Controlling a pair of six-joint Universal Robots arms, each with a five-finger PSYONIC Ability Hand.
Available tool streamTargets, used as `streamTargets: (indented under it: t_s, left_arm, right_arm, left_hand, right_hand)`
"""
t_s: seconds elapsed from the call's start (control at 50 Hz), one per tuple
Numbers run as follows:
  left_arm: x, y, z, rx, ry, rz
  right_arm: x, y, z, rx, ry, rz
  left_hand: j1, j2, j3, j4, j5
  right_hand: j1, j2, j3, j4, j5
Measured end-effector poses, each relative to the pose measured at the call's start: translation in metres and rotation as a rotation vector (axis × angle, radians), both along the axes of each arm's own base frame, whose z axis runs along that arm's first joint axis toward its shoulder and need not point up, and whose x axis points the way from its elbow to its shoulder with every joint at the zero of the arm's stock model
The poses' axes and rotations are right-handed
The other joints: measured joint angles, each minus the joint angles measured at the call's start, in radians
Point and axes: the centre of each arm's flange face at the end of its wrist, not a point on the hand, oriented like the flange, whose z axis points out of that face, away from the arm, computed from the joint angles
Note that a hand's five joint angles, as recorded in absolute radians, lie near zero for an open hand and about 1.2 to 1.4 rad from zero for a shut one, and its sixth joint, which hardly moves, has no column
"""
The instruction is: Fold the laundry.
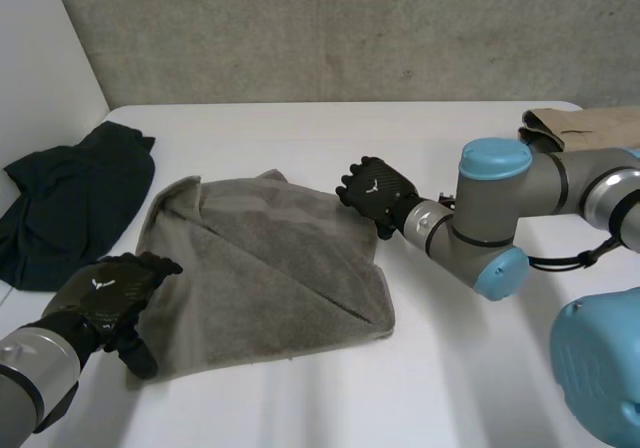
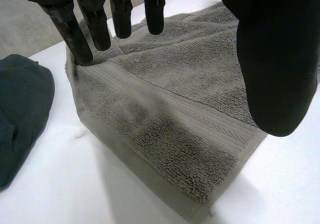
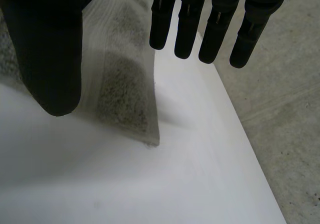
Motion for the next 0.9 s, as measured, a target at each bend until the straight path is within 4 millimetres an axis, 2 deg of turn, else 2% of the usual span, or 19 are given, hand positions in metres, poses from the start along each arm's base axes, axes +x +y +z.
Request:
streamTargets:
  t_s: [0.28,0.72,0.84,0.86,0.9]
  left_arm:
    - [0.001,-0.004,0.002,-0.012,0.032,0.016]
    - [0.003,-0.004,0.005,-0.020,0.054,0.016]
    - [0.003,-0.003,0.003,-0.014,0.056,0.014]
    - [0.003,-0.002,0.003,-0.010,0.056,0.013]
    - [0.003,-0.001,0.002,-0.006,0.055,0.011]
  right_arm:
    - [0.007,-0.006,-0.008,-0.073,-0.014,-0.008]
    - [0.025,-0.004,-0.025,-0.090,-0.054,0.007]
    - [0.026,-0.006,-0.030,-0.090,-0.062,0.008]
    - [0.026,-0.007,-0.033,-0.087,-0.063,0.008]
    - [0.026,-0.008,-0.033,-0.088,-0.066,0.007]
  left_hand:
    - [0.000,0.000,0.000,0.000,0.000]
    - [0.000,-0.004,0.000,-0.004,0.000]
    - [0.000,-0.004,0.000,-0.004,0.000]
    - [0.000,-0.004,0.000,-0.004,0.000]
    - [0.000,-0.004,0.000,-0.004,0.000]
  right_hand:
    - [0.003,0.001,0.002,0.021,0.036]
    - [0.020,0.015,0.013,0.040,0.048]
    - [0.227,0.229,0.221,0.227,0.192]
    - [0.407,0.412,0.388,0.402,0.367]
    - [0.599,0.611,0.598,0.603,0.589]
